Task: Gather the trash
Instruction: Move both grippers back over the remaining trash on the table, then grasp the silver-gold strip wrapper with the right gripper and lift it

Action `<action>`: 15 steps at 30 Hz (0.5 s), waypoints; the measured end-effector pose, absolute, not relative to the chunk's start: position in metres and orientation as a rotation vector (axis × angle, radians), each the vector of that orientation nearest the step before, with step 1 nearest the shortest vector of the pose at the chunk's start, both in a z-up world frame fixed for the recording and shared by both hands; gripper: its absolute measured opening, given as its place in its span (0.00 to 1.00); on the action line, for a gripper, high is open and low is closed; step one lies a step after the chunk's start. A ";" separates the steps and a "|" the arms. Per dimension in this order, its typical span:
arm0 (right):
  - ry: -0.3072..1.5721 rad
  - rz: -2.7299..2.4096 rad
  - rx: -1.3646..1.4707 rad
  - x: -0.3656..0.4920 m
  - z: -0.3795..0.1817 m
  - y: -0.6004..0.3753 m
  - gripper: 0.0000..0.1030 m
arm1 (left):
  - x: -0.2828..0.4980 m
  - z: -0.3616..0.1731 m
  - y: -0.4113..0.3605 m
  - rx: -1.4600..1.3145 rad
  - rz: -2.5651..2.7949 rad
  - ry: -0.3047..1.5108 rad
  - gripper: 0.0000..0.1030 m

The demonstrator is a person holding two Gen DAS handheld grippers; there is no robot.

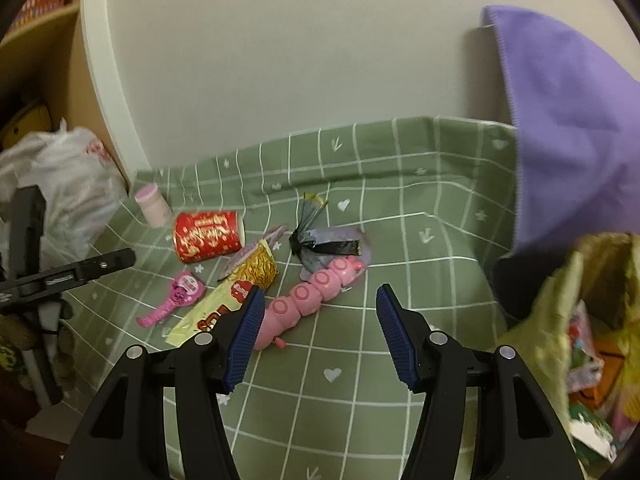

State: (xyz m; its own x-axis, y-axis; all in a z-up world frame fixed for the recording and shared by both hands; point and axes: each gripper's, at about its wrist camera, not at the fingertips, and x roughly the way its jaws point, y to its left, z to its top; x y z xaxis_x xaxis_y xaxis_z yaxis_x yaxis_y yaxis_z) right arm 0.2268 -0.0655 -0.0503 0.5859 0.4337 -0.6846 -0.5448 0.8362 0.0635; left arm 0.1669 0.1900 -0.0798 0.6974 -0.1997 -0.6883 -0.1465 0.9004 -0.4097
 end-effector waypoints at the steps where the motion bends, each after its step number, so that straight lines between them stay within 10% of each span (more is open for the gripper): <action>1: 0.764 0.587 -0.172 0.232 -0.055 -0.059 0.53 | 0.167 -0.080 0.190 -0.460 -0.031 0.811 0.60; 15: 0.862 0.612 -0.303 0.335 -0.120 0.037 0.40 | 0.165 -0.088 0.213 -0.424 0.044 0.832 0.60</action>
State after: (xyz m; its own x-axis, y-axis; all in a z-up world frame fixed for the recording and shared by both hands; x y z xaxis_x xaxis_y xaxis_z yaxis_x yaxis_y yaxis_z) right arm 0.3353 0.0372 -0.1195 0.4951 0.3780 -0.7823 -0.6140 0.7893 -0.0072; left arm 0.1650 0.2135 -0.0875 0.6771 -0.1265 -0.7249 -0.2014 0.9156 -0.3479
